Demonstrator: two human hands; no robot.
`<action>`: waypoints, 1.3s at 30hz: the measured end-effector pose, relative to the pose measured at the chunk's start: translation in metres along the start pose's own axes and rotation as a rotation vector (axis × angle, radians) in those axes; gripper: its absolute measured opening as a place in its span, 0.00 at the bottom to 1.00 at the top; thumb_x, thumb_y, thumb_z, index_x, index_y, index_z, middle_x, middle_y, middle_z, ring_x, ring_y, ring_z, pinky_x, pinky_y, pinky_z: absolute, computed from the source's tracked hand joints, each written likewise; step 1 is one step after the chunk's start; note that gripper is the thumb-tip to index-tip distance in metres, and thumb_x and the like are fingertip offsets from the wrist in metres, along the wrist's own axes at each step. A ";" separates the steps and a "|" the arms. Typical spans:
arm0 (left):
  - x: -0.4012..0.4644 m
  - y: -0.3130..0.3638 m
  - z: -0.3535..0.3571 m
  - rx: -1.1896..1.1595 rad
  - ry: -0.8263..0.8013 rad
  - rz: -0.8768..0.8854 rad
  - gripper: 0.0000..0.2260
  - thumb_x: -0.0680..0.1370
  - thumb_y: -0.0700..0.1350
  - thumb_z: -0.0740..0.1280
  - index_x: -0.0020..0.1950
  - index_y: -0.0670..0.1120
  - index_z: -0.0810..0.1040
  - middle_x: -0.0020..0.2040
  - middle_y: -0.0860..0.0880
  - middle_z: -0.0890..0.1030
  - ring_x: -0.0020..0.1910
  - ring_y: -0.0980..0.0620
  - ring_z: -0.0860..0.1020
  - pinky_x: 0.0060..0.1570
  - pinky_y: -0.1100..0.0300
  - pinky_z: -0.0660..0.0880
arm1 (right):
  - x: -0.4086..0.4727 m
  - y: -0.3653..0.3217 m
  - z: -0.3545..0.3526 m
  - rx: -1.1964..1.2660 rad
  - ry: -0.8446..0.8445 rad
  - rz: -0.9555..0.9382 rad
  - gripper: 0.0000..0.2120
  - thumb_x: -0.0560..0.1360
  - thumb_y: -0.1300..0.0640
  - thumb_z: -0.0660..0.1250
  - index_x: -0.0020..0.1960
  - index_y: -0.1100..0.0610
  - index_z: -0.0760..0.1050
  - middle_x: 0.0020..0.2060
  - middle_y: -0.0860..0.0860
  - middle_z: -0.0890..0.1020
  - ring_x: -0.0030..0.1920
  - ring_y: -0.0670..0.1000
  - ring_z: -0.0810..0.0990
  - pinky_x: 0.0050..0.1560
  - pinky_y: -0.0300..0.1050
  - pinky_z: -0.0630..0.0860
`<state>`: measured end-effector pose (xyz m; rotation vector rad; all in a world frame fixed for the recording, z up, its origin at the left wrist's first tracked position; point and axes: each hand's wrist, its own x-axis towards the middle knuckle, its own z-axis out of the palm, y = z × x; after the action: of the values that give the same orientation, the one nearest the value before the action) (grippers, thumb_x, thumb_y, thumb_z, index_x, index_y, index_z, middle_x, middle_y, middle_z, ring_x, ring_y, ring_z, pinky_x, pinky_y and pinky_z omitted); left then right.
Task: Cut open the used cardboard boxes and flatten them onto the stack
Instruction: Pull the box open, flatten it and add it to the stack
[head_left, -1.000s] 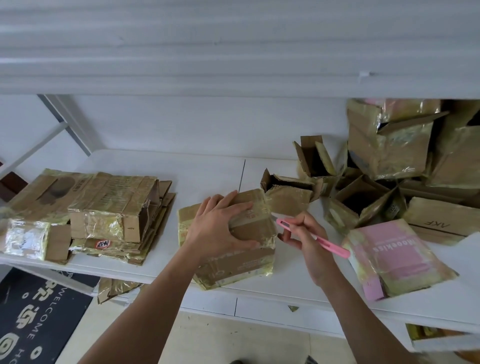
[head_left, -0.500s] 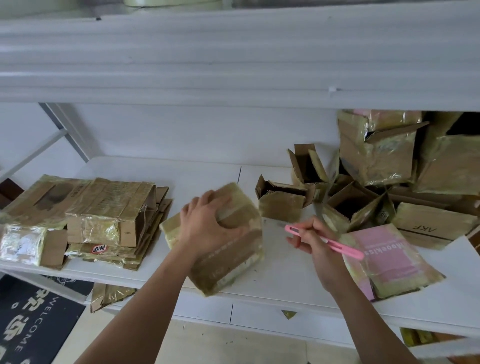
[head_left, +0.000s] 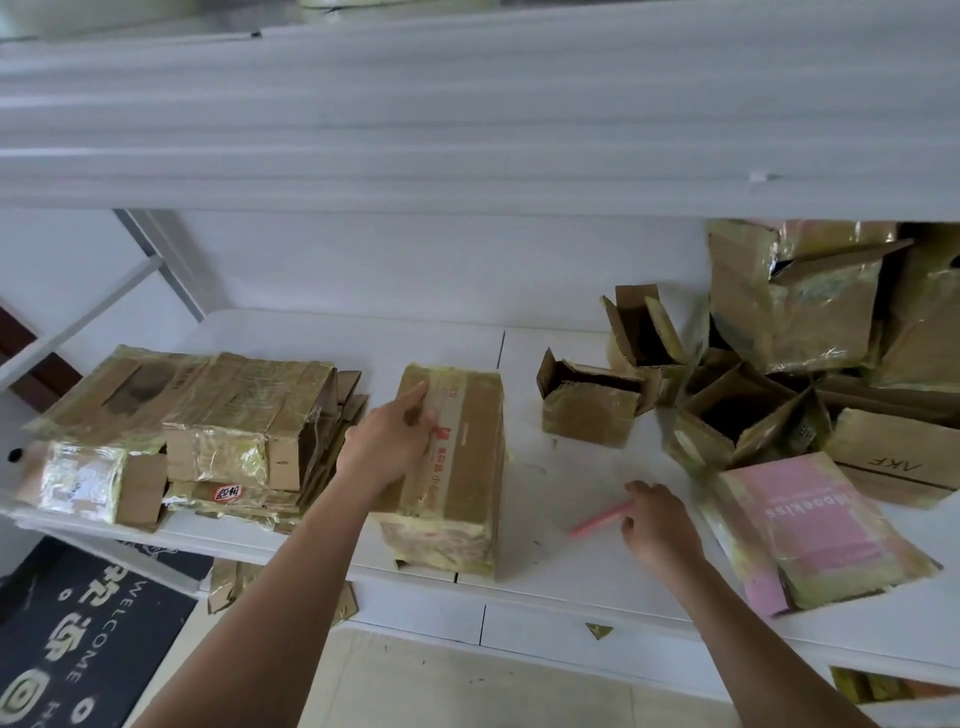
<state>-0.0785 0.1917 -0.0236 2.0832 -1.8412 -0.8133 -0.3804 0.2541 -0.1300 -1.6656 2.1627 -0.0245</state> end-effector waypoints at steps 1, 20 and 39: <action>0.000 -0.003 -0.001 -0.068 -0.027 0.004 0.22 0.82 0.54 0.57 0.76 0.63 0.60 0.63 0.54 0.80 0.57 0.49 0.79 0.60 0.47 0.75 | 0.000 -0.007 -0.006 0.010 -0.002 -0.017 0.22 0.81 0.57 0.61 0.74 0.56 0.64 0.66 0.56 0.73 0.66 0.55 0.73 0.66 0.47 0.71; 0.005 -0.020 0.009 -0.442 0.157 -0.032 0.34 0.74 0.56 0.72 0.77 0.59 0.62 0.61 0.49 0.81 0.55 0.49 0.80 0.55 0.50 0.78 | -0.003 -0.176 -0.064 0.279 0.097 -0.411 0.31 0.81 0.48 0.61 0.79 0.60 0.56 0.52 0.53 0.81 0.45 0.49 0.81 0.39 0.39 0.75; 0.020 -0.019 0.015 -0.573 0.166 -0.101 0.32 0.73 0.51 0.74 0.75 0.60 0.66 0.53 0.50 0.84 0.49 0.50 0.82 0.52 0.51 0.80 | 0.007 -0.191 -0.072 0.350 0.054 -0.285 0.39 0.67 0.43 0.75 0.70 0.59 0.66 0.45 0.44 0.70 0.41 0.45 0.71 0.35 0.34 0.66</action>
<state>-0.0704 0.1780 -0.0510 1.8110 -1.2354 -1.0118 -0.2288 0.1765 -0.0171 -1.7579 1.8090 -0.5034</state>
